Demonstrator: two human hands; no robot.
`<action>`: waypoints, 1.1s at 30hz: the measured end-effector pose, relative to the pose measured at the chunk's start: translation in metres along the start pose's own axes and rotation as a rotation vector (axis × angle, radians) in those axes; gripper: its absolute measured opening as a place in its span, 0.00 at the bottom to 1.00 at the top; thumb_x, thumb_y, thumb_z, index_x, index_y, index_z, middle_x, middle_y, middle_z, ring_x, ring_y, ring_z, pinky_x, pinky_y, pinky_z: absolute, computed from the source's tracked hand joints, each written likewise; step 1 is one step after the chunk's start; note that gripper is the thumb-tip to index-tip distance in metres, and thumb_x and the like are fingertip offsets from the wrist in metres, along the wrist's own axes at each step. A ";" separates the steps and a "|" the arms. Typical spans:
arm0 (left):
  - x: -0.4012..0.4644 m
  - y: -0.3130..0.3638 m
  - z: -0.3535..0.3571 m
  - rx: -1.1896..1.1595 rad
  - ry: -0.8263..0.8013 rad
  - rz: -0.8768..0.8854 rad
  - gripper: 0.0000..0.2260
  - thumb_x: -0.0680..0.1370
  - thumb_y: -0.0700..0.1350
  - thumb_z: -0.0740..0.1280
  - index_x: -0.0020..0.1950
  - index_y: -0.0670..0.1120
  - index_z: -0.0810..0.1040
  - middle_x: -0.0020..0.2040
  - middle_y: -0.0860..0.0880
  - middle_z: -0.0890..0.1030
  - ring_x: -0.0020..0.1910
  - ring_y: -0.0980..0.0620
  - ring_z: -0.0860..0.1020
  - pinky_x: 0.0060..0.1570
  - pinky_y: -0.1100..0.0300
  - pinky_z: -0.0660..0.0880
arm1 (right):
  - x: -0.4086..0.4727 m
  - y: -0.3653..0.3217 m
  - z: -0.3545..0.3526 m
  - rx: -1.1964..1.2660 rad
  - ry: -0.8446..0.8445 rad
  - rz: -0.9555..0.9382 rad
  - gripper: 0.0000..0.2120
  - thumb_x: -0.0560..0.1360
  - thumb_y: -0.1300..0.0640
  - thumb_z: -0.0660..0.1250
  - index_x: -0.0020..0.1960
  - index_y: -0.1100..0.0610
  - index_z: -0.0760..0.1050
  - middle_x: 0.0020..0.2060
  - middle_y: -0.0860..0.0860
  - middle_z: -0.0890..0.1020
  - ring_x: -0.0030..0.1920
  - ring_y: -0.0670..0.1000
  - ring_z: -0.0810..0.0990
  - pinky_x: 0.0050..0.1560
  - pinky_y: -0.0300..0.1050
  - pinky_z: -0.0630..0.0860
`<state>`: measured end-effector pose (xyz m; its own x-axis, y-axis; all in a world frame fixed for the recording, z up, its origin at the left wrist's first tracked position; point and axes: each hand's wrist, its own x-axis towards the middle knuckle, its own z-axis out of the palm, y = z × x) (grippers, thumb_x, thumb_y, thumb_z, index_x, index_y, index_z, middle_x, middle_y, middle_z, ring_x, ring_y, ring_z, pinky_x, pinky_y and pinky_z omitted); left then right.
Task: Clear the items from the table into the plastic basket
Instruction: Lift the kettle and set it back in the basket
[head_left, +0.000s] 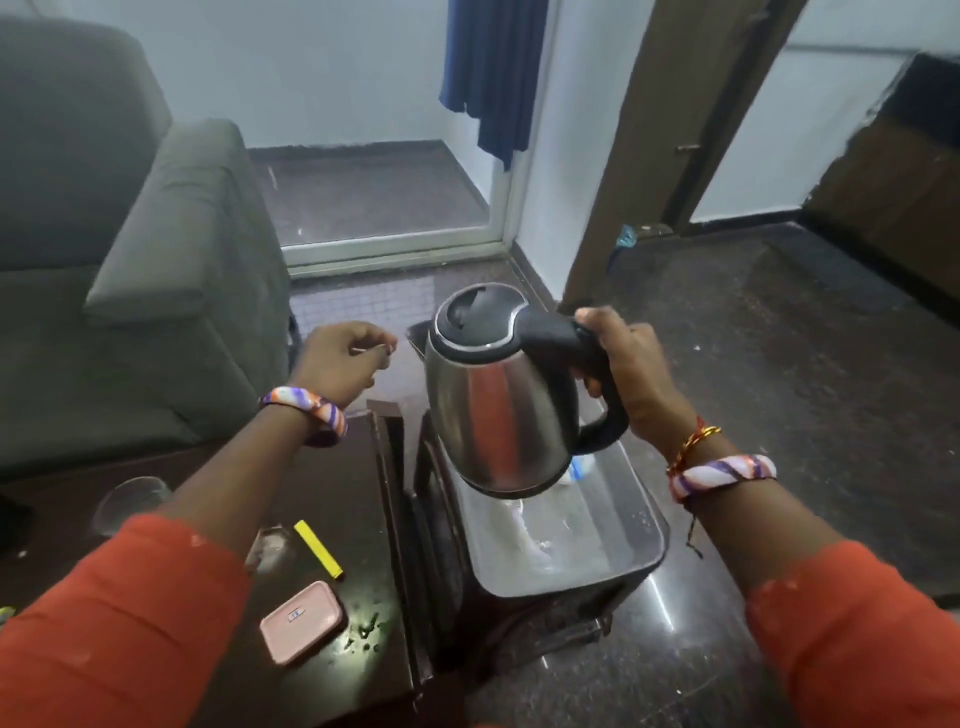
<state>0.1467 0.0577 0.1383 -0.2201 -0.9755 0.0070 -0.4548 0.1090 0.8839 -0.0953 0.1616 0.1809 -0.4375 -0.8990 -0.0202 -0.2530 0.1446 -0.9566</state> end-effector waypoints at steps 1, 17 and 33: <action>-0.001 -0.007 -0.014 -0.018 0.041 -0.012 0.08 0.76 0.34 0.63 0.49 0.42 0.80 0.42 0.44 0.80 0.42 0.48 0.78 0.30 0.69 0.76 | 0.001 -0.015 0.012 -0.006 -0.051 -0.020 0.22 0.61 0.40 0.62 0.27 0.59 0.76 0.17 0.51 0.76 0.22 0.52 0.71 0.29 0.43 0.68; -0.083 -0.180 -0.239 0.086 0.459 -0.461 0.08 0.74 0.36 0.65 0.48 0.39 0.82 0.46 0.38 0.84 0.44 0.48 0.81 0.52 0.53 0.77 | -0.018 -0.064 0.312 -0.059 -0.603 0.114 0.19 0.72 0.48 0.65 0.29 0.59 0.76 0.18 0.49 0.75 0.20 0.48 0.70 0.26 0.40 0.69; -0.105 -0.258 -0.274 0.149 0.342 -0.651 0.09 0.74 0.36 0.63 0.49 0.39 0.82 0.48 0.38 0.84 0.51 0.42 0.81 0.47 0.61 0.73 | -0.020 -0.040 0.395 -0.419 -0.672 0.133 0.24 0.71 0.42 0.65 0.28 0.61 0.76 0.19 0.52 0.75 0.21 0.51 0.70 0.23 0.37 0.67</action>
<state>0.5236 0.0796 0.0373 0.4023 -0.8543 -0.3292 -0.5191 -0.5090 0.6866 0.2644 0.0102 0.1051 0.0924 -0.9005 -0.4250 -0.5966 0.2917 -0.7477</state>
